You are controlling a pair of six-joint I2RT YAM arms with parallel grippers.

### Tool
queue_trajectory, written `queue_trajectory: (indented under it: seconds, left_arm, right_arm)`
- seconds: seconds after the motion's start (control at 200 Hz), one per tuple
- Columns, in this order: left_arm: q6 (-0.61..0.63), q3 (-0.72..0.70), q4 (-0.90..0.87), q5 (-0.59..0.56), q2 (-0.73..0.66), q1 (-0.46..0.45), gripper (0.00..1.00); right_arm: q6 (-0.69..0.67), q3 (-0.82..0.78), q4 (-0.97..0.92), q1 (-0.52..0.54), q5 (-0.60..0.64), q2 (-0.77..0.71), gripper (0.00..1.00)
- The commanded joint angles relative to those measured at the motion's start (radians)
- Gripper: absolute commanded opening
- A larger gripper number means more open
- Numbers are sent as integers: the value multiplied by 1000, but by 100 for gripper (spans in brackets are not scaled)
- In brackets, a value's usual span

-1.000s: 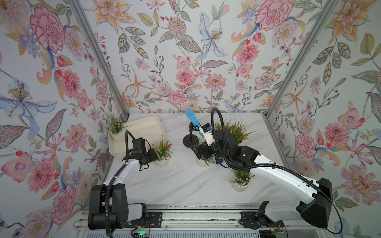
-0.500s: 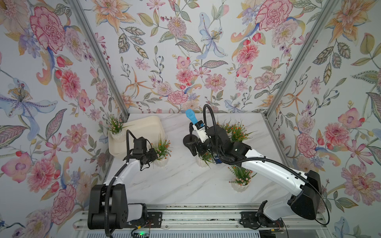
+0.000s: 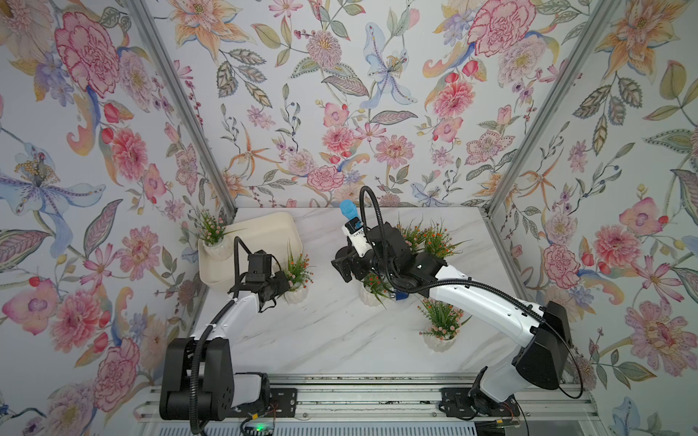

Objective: Put the potted gypsophila into the storage box
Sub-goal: Pick up the baby's breath potted plant from the center of the board, then place the baby's breath potted plant at the storage box.

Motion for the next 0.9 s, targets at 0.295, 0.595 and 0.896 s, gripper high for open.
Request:
queue_trajectory:
  seconds: [0.295,0.595,0.896]
  left_arm:
    - [69,247,-205,-107,-110,5,0]
    - [71,409,-161,-79,-77,89,0]
    - [38,389,63,-42,83,232,0]
  right_arm:
    - [-76,213,1,-41,-60,93,100]
    - [-65,461,-5,-61,-161,277,100]
    - [-42,704,-114,-79,-217,477,100]
